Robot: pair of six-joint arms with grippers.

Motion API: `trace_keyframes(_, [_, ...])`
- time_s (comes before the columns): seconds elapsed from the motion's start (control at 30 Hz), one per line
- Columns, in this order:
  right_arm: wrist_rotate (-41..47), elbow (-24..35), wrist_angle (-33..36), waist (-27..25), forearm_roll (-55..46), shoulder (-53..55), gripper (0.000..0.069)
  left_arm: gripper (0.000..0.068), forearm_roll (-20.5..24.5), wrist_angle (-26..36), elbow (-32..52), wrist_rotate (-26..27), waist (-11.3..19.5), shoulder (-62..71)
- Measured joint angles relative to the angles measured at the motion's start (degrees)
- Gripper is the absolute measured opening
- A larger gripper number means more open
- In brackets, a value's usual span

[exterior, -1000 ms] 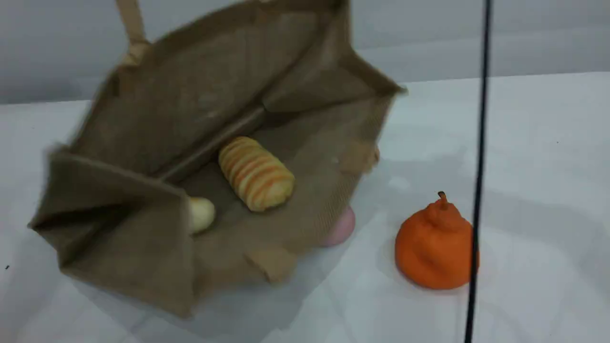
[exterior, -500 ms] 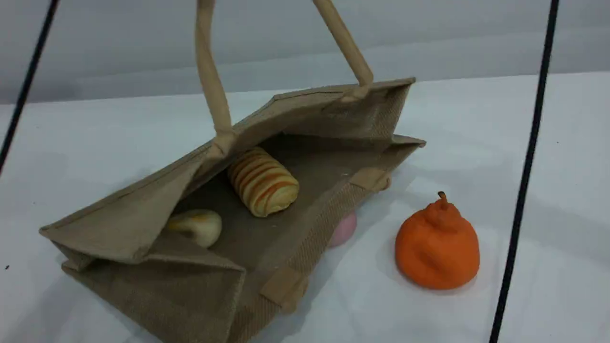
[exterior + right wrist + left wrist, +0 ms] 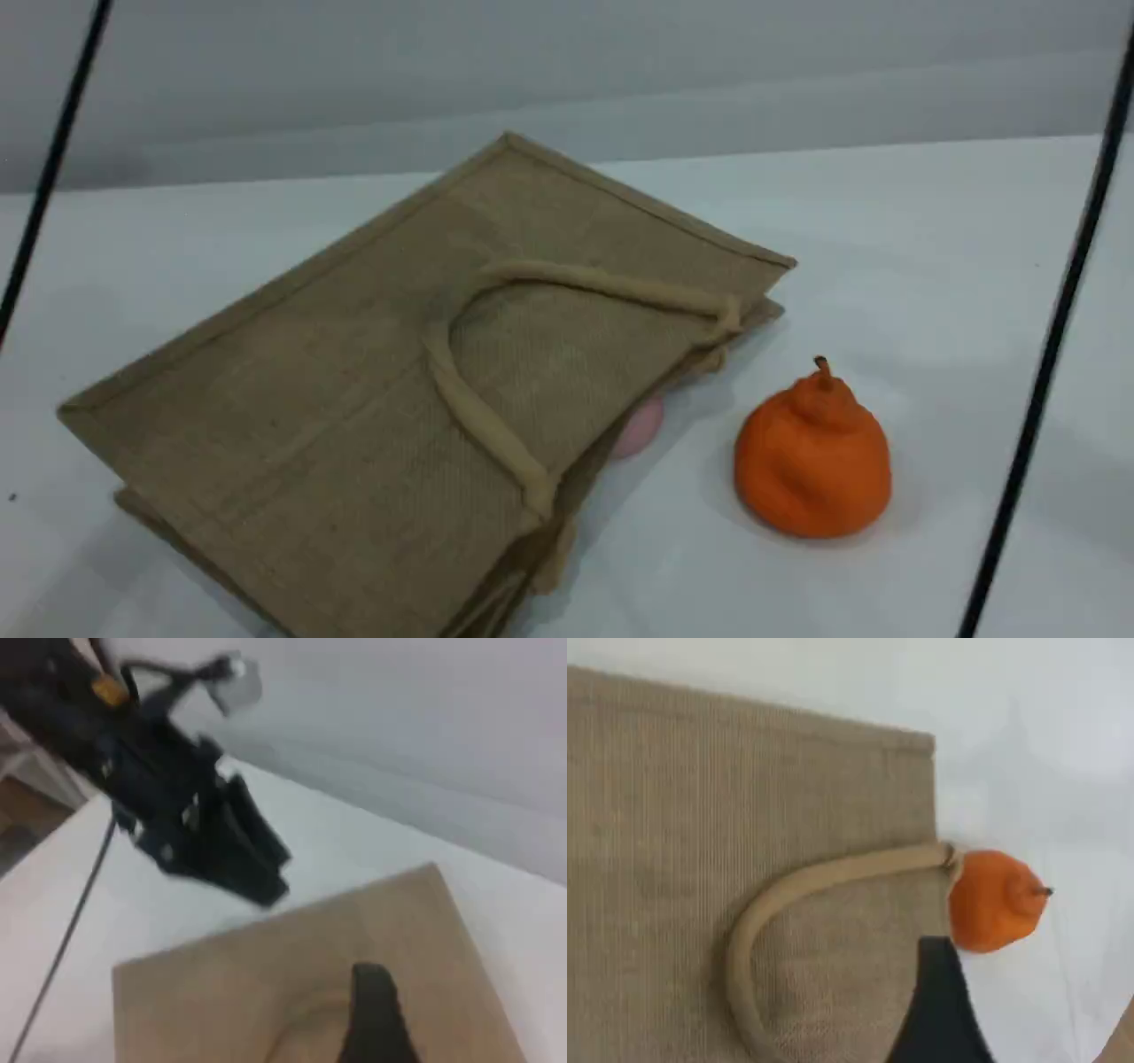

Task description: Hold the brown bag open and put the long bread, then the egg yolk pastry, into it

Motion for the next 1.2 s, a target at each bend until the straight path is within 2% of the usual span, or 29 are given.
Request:
trace_keyframes(0.1, [4.62, 0.0, 3.98, 0.0, -6.04, -4.41, 0.0418, 0.0474, 0.26, 0.12, -0.04, 1.33, 0.0, -3.37])
trace_keyframes(0.3, [16.47, 0.0, 13.22, 0.0, -20.78, -13.67, 0.0418, 0.0474, 4.56, 0.26, -0.11, 1.57, 0.0, -11.95])
trace_keyframes(0.43, [25.22, 0.26, 18.96, 0.0, -31.48, -19.87, 0.0418, 0.0475, 9.74, 0.38, -0.11, -2.64, 0.0, -16.92])
trace_keyframes(0.53, [31.03, 2.09, 19.66, 0.0, -38.75, -24.42, 0.0418, 0.0475, 13.23, 0.38, 0.0, -6.63, 0.0, -19.97])
trace_keyframes(0.67, [35.7, 7.88, 19.65, 0.0, -44.54, -31.38, 0.0418, 0.0475, 15.16, 0.38, 0.05, -9.58, 0.0, -23.94])
trace_keyframes(0.87, [36.44, 20.72, 19.5, 0.0, -44.71, -44.39, 0.0418, 0.0475, 16.67, 0.32, 0.05, -10.59, 0.0, -29.58])
trace_keyframes(1.03, [36.58, 32.64, 13.65, 0.0, -44.58, -57.04, 0.0418, 0.0475, 16.73, 0.08, 0.71, -11.75, 0.0, -33.14])
trace_keyframes(1.2, [36.58, 42.39, 10.06, 0.0, -44.53, -67.8, 0.0418, 0.0475, 18.13, 0.1, 7.65, -11.75, 0.0, -37.9])
